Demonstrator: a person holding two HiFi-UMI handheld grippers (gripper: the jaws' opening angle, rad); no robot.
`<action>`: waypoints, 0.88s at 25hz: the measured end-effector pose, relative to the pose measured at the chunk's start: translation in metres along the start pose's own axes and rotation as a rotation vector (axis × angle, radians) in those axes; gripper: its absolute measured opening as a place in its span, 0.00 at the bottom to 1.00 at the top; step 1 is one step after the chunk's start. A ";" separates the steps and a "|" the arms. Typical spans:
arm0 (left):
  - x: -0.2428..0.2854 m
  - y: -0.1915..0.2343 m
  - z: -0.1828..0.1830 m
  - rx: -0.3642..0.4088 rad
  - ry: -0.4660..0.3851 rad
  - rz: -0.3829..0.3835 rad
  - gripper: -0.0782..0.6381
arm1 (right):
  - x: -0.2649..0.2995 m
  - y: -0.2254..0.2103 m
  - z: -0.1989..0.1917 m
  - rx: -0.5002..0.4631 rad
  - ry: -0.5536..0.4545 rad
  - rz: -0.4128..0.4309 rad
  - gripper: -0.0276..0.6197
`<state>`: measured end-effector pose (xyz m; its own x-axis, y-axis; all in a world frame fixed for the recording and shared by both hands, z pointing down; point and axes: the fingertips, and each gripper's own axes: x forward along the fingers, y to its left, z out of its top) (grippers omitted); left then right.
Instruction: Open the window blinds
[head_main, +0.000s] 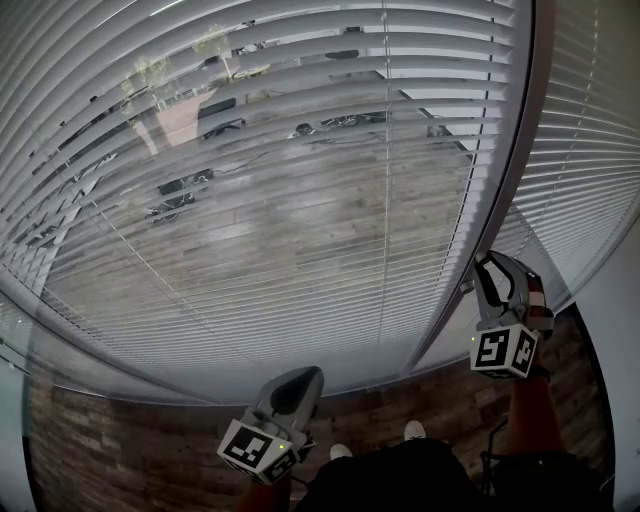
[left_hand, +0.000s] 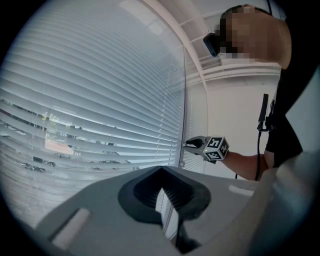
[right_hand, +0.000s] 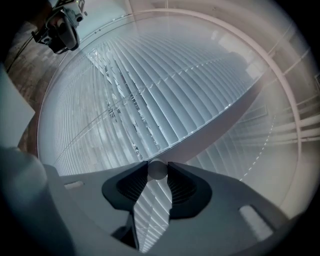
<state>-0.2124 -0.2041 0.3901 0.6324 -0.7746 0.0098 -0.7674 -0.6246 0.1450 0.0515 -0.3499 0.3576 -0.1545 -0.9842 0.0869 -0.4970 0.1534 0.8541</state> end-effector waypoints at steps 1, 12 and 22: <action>-0.001 0.000 -0.002 -0.003 0.009 0.002 0.11 | 0.000 0.000 0.000 -0.002 0.000 0.002 0.27; 0.003 -0.002 0.005 -0.002 0.005 0.001 0.11 | -0.004 -0.006 0.001 0.505 -0.106 0.107 0.35; 0.000 -0.001 -0.003 -0.007 0.023 -0.002 0.11 | 0.000 -0.011 -0.010 1.227 -0.150 0.257 0.32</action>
<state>-0.2110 -0.2028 0.3933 0.6360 -0.7710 0.0321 -0.7655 -0.6251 0.1522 0.0653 -0.3529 0.3533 -0.4193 -0.9064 0.0519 -0.8897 0.3988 -0.2224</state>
